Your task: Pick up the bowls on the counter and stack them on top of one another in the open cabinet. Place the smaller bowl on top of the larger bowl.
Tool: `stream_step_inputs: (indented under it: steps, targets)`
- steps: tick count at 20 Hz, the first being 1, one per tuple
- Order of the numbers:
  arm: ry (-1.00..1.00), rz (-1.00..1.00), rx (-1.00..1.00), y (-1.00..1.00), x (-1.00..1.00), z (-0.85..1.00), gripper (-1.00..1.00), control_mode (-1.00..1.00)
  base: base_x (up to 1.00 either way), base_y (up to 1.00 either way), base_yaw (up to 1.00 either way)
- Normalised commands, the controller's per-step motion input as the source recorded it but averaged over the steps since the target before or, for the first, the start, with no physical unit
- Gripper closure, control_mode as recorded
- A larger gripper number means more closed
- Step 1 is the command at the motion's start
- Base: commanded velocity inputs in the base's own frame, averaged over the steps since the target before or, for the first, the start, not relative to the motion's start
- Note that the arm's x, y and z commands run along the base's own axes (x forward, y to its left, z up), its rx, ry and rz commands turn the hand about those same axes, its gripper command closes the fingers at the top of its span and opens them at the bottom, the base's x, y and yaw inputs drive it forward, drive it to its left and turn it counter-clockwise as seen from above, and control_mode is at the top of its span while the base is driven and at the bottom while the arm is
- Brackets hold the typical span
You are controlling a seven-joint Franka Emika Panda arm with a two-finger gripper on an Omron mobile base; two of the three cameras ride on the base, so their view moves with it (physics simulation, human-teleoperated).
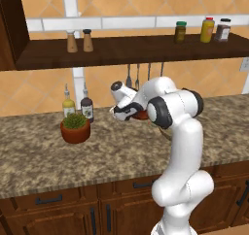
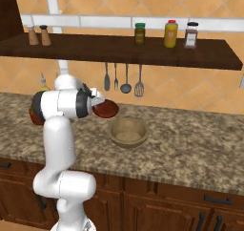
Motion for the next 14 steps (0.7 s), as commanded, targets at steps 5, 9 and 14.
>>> stream_step_inputs:
  steps: [5, 9, 14]
  targets:
    - [-0.34, -0.03, -0.05, -0.03, -0.53, 0.89, 1.00, -1.00, 0.00, 0.00, 0.00]
    - [-0.15, -0.12, -0.09, -0.34, -0.99, 0.71, 1.00, -1.00, 0.00, 0.00, 0.00]
    - [-0.05, -0.22, -0.07, -0.67, -0.99, 0.67, 1.00, -1.00, 0.00, 0.00, 0.00]
